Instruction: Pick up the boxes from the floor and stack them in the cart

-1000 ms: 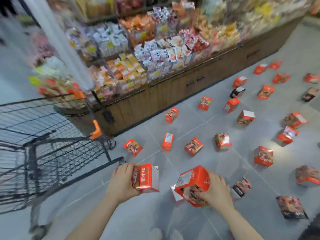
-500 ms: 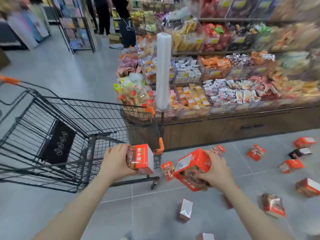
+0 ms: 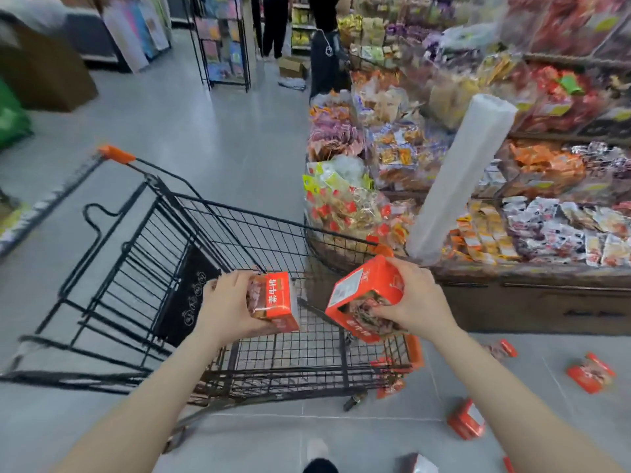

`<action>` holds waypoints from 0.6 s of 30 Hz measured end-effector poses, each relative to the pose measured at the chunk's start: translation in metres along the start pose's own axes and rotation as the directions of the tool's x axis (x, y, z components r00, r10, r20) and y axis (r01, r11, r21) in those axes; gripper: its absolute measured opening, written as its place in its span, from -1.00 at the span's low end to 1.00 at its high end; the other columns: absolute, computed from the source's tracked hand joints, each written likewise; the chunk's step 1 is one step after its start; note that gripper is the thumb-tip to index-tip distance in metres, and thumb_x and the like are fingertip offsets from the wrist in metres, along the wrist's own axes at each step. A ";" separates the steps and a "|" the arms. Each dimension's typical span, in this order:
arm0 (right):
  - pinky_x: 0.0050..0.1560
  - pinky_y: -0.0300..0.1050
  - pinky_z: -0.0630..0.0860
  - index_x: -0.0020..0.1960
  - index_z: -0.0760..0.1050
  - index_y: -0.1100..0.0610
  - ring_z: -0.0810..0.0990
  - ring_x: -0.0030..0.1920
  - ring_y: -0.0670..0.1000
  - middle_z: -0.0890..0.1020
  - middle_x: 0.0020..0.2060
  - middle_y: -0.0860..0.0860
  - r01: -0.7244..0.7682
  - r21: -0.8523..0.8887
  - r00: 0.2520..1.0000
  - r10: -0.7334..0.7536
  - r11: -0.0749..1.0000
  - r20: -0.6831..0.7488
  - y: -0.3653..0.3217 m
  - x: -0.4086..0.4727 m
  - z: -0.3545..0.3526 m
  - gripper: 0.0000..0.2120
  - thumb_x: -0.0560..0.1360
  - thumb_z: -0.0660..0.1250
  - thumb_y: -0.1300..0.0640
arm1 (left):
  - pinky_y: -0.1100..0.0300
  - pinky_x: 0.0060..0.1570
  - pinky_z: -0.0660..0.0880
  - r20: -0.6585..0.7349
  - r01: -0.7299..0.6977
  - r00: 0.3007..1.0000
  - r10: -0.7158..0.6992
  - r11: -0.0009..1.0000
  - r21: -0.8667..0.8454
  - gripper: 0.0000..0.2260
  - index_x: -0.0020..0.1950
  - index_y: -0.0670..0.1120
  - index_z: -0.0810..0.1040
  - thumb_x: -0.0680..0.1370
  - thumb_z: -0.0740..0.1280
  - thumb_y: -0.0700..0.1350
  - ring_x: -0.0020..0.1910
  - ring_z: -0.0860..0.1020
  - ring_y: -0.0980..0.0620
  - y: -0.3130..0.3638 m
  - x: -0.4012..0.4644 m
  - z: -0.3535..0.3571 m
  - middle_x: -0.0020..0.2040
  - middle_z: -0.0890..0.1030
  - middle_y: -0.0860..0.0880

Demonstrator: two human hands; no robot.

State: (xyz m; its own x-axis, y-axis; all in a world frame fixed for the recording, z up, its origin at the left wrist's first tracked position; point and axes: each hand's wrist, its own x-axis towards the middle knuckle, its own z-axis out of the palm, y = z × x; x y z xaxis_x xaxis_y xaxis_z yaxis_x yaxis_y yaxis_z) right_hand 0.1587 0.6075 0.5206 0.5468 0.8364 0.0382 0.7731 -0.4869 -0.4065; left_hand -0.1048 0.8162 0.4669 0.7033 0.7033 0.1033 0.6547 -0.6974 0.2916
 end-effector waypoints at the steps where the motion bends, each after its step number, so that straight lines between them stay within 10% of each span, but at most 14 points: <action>1: 0.21 0.13 0.40 0.44 0.18 -0.09 0.34 0.30 0.08 0.40 0.32 -0.07 0.024 -0.011 0.999 -0.023 1.000 0.024 -0.006 0.018 0.011 -0.08 0.19 0.51 -0.23 | -0.11 0.30 0.25 0.016 0.030 0.999 -0.030 1.000 0.005 -0.02 0.33 0.00 0.34 0.06 0.31 0.55 0.23 0.41 0.02 -0.012 0.004 0.006 0.20 0.47 0.05; 7: 0.19 0.14 0.40 0.46 0.12 -0.06 0.32 0.28 0.10 0.38 0.30 -0.03 0.169 -0.095 0.967 -0.146 0.981 0.209 -0.042 0.130 0.089 -0.06 0.22 0.44 -0.29 | -0.09 0.34 0.21 0.096 0.257 0.962 -0.257 0.966 0.015 0.13 0.35 0.02 0.32 -0.03 0.11 0.68 0.27 0.38 0.04 -0.067 0.021 0.041 0.25 0.45 0.07; 18: 0.22 0.14 0.37 0.42 0.20 0.02 0.39 0.26 0.11 0.44 0.25 0.02 0.493 -0.159 0.815 -0.390 0.855 0.429 -0.116 0.266 0.251 -0.10 0.23 0.44 -0.34 | -0.07 0.39 0.10 0.240 0.610 0.764 -0.599 0.791 0.030 -0.11 0.38 0.03 0.24 0.18 0.39 0.42 0.30 0.34 0.06 -0.117 0.030 0.108 0.26 0.39 0.08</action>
State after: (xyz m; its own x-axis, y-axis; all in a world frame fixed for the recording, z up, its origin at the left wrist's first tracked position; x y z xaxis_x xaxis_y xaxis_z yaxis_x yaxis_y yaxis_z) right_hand 0.1339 0.9499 0.3490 0.0062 0.9795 -0.2014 0.9820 -0.0440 -0.1836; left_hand -0.1306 0.9036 0.3334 0.2122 0.9219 -0.3241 0.9558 -0.1268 0.2652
